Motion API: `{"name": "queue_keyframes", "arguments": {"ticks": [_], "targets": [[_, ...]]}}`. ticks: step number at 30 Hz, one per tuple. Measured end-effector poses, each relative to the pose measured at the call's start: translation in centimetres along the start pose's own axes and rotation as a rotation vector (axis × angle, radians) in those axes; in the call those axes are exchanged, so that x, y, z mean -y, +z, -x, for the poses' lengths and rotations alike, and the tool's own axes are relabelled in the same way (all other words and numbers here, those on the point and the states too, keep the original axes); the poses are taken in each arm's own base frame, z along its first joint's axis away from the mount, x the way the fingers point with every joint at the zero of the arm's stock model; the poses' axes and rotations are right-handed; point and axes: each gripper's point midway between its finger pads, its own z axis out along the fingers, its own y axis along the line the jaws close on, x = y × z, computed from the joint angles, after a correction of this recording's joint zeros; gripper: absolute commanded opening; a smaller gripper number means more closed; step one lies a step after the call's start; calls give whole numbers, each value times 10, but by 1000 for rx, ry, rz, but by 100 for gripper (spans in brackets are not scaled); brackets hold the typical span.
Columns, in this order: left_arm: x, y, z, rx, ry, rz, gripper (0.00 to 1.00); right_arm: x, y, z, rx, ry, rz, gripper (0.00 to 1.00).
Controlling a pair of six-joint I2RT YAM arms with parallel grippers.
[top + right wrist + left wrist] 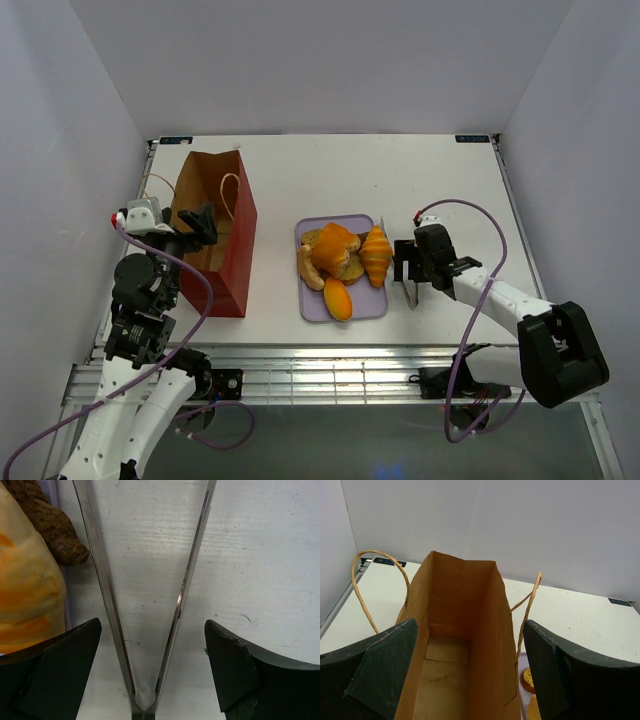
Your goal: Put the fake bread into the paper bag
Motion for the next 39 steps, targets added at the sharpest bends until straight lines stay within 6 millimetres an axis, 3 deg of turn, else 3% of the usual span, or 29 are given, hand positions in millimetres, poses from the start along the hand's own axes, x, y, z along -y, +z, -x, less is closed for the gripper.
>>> {"name": "queue_keyframes", "arguments": {"ticks": [13, 21, 33, 34, 39], "targets": [[-2, 1, -1, -2, 2, 13, 97, -5, 20, -8, -32, 35, -3, 90], [-4, 2, -3, -10, 5, 23, 97, -4, 29, 3, 3, 66, -28, 100], [-5, 3, -4, -12, 8, 30, 97, -2, 30, 5, 8, 108, -30, 74], [-5, 3, -4, -12, 8, 30, 97, -2, 30, 5, 7, 112, -28, 68], [-5, 3, -4, -12, 9, 30, 97, -2, 28, 6, 10, 127, -18, 66]]}}
